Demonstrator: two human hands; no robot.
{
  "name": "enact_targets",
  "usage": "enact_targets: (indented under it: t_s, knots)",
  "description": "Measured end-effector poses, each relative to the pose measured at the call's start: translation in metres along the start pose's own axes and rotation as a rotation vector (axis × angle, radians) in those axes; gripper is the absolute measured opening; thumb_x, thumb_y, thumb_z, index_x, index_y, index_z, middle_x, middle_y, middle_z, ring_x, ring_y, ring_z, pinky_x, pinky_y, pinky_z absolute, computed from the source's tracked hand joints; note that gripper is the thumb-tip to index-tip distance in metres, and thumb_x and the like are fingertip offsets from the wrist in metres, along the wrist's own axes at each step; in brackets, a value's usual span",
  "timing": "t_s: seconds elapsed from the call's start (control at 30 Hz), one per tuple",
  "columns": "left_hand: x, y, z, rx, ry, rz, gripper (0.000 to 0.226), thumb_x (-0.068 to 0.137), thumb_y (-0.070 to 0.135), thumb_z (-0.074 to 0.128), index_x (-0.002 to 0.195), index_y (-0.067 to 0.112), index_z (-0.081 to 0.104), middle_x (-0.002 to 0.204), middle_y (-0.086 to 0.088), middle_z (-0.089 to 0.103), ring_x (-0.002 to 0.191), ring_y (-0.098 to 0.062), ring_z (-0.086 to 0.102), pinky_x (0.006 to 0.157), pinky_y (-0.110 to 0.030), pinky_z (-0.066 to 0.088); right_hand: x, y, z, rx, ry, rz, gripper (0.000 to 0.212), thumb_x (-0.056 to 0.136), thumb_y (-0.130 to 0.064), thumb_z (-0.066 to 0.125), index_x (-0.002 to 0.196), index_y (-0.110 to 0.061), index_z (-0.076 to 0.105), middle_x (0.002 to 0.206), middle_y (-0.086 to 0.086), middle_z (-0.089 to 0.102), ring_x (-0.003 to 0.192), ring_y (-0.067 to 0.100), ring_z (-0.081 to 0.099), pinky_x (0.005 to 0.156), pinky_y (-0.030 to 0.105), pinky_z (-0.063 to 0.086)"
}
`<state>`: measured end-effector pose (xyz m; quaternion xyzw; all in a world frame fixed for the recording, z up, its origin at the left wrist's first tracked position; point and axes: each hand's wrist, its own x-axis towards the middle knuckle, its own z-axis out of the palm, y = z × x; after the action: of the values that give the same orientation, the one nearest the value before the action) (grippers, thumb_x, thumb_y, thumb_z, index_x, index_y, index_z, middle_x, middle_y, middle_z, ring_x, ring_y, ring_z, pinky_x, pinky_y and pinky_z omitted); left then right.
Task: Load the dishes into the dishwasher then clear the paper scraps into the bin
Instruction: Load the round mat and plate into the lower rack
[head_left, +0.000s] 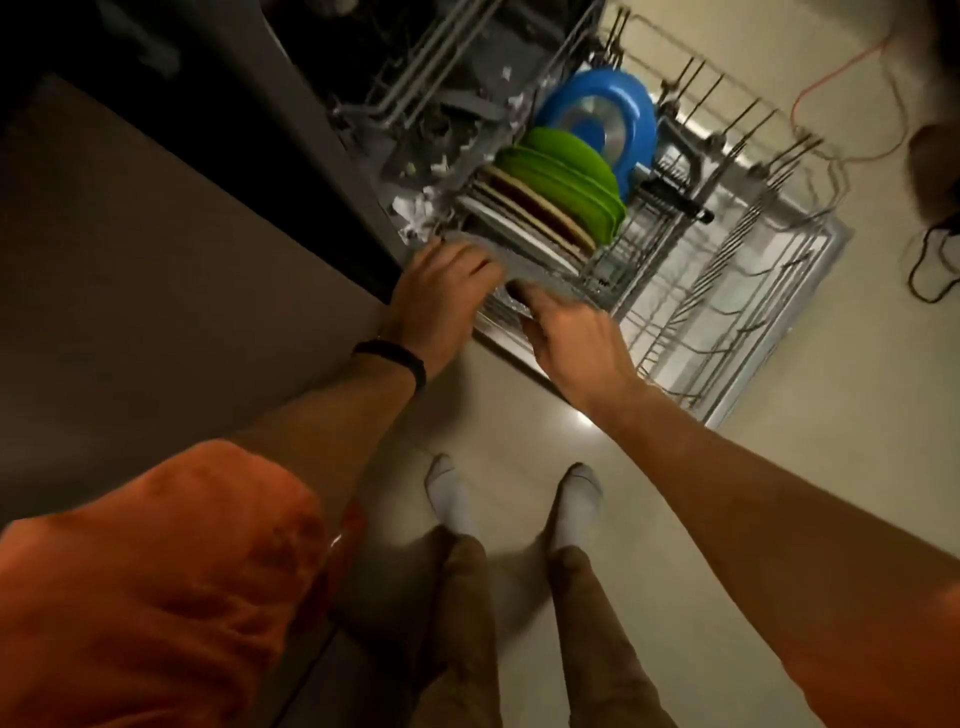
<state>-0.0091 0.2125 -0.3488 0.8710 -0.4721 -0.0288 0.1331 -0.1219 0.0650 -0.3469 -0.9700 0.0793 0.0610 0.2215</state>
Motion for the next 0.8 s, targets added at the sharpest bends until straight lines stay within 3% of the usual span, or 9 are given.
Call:
enact_targets:
  t_s: [0.13, 0.3, 0.47, 0.53, 0.7, 0.8]
  knots:
    - [0.000, -0.026, 0.048, 0.012, 0.005, 0.022, 0.036, 0.090, 0.006, 0.041, 0.114, 0.008, 0.068, 0.112, -0.015, 0.068, 0.112, -0.036, 0.061, 0.100, -0.052, 0.048, 0.016, 0.016, 0.046, 0.008, 0.015, 0.014, 0.044, 0.104, -0.023, 0.048, 0.147, -0.022, 0.043, 0.130, 0.010, 0.065, 0.092, 0.037, 0.070, 0.073, 0.051, 0.058]
    - [0.013, -0.052, 0.080, 0.028, 0.023, 0.059, 0.040, 0.095, 0.011, 0.034, 0.120, 0.006, 0.064, 0.118, -0.016, 0.066, 0.116, -0.036, 0.060, 0.102, -0.049, 0.046, 0.040, 0.025, 0.074, 0.023, 0.062, 0.039, 0.044, 0.103, -0.015, 0.049, 0.147, -0.020, 0.044, 0.134, 0.009, 0.063, 0.097, 0.036, 0.071, 0.082, 0.052, 0.058]
    - [0.033, -0.072, 0.095, 0.023, 0.021, 0.099, 0.032, 0.091, -0.005, 0.053, 0.121, 0.004, 0.062, 0.115, -0.018, 0.066, 0.112, -0.037, 0.061, 0.098, -0.049, 0.049, 0.059, 0.032, 0.083, 0.012, 0.052, 0.094, 0.047, 0.102, -0.011, 0.049, 0.148, -0.023, 0.042, 0.102, 0.010, 0.073, 0.078, 0.032, 0.071, 0.072, 0.045, 0.060]
    - [0.036, -0.077, 0.098, 0.017, -0.005, 0.082, 0.034, 0.091, -0.006, 0.054, 0.123, 0.003, 0.061, 0.116, -0.018, 0.066, 0.112, -0.037, 0.060, 0.097, -0.048, 0.049, 0.067, 0.032, 0.086, 0.029, 0.033, 0.116, 0.050, 0.102, -0.010, 0.049, 0.148, -0.026, 0.040, 0.098, 0.011, 0.073, 0.077, 0.032, 0.070, 0.071, 0.047, 0.060]
    - [0.047, -0.084, 0.098, 0.007, -0.038, 0.060, 0.034, 0.091, -0.005, 0.050, 0.122, 0.004, 0.061, 0.114, -0.018, 0.065, 0.110, -0.037, 0.059, 0.092, -0.048, 0.050, 0.084, 0.035, 0.086, 0.029, -0.015, 0.151, 0.044, 0.103, -0.011, 0.047, 0.145, -0.027, 0.044, 0.106, 0.013, 0.071, 0.088, 0.040, 0.068, 0.076, 0.052, 0.057]
    - [0.056, -0.082, 0.097, -0.002, -0.013, 0.046, 0.030, 0.093, 0.001, 0.048, 0.120, 0.005, 0.061, 0.113, -0.016, 0.064, 0.106, -0.036, 0.059, 0.088, -0.047, 0.051, 0.098, 0.043, 0.085, 0.050, -0.059, 0.248, 0.035, 0.103, -0.018, 0.048, 0.137, -0.025, 0.050, 0.106, 0.013, 0.071, 0.095, 0.040, 0.067, 0.079, 0.047, 0.054]
